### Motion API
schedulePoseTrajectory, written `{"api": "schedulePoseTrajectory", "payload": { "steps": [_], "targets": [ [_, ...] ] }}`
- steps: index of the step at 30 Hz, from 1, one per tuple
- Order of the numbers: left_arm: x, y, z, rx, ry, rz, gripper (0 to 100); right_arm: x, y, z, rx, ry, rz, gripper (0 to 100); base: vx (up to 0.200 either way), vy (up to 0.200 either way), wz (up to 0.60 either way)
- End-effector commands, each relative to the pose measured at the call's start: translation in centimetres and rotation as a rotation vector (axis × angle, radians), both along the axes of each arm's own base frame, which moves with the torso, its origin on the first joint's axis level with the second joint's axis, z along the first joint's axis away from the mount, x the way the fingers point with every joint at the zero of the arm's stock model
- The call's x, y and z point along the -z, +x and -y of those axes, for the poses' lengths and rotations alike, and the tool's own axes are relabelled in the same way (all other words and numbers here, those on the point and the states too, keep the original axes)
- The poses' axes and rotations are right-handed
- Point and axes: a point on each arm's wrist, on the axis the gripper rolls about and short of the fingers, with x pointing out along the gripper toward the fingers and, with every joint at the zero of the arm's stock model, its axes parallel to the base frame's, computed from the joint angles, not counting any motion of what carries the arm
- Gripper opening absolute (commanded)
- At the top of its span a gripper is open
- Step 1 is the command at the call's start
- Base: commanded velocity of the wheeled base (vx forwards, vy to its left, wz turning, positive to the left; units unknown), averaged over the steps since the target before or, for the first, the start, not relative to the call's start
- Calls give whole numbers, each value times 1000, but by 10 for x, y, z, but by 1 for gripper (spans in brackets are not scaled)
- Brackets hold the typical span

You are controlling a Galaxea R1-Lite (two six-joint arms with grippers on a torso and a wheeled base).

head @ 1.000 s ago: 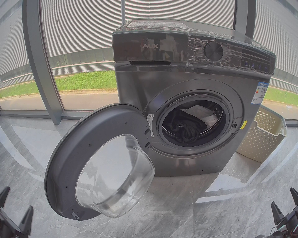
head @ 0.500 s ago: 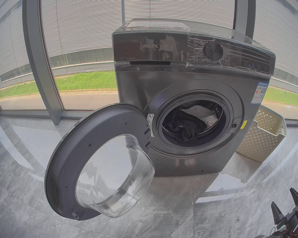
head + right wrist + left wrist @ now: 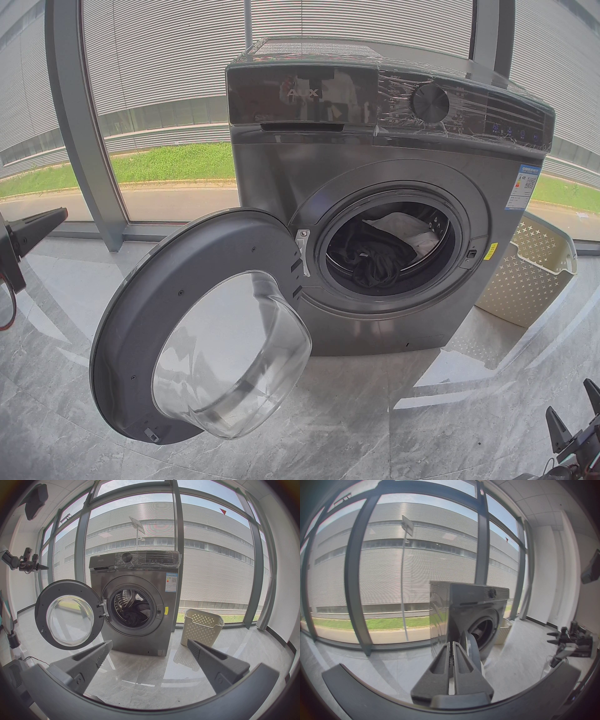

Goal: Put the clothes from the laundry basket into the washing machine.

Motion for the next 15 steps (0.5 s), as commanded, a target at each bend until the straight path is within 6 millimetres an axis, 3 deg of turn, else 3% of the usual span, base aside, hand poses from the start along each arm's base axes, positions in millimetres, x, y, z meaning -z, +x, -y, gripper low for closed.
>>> {"api": "schedulePoseTrajectory", "payload": {
  "steps": [1, 5, 11, 15],
  "targets": [
    [19, 2, -19, 36, 27, -35, 0, 0, 0, 0, -1, 0, 0, 100, 0, 0, 0],
    [20, 1, -23, 57, 22, -37, 0, 0, 0, 0, -1, 0, 0, 100, 0, 0, 0],
    [49, 12, -45, -42, 68, -102, 0, 0, 0, 0, -1, 0, 0, 100, 0, 0, 0],
    [72, 10, -47, -31, 106, -141, 0, 0, 0, 0, -1, -2, 0, 100, 0, 0, 0]
  ]
}}
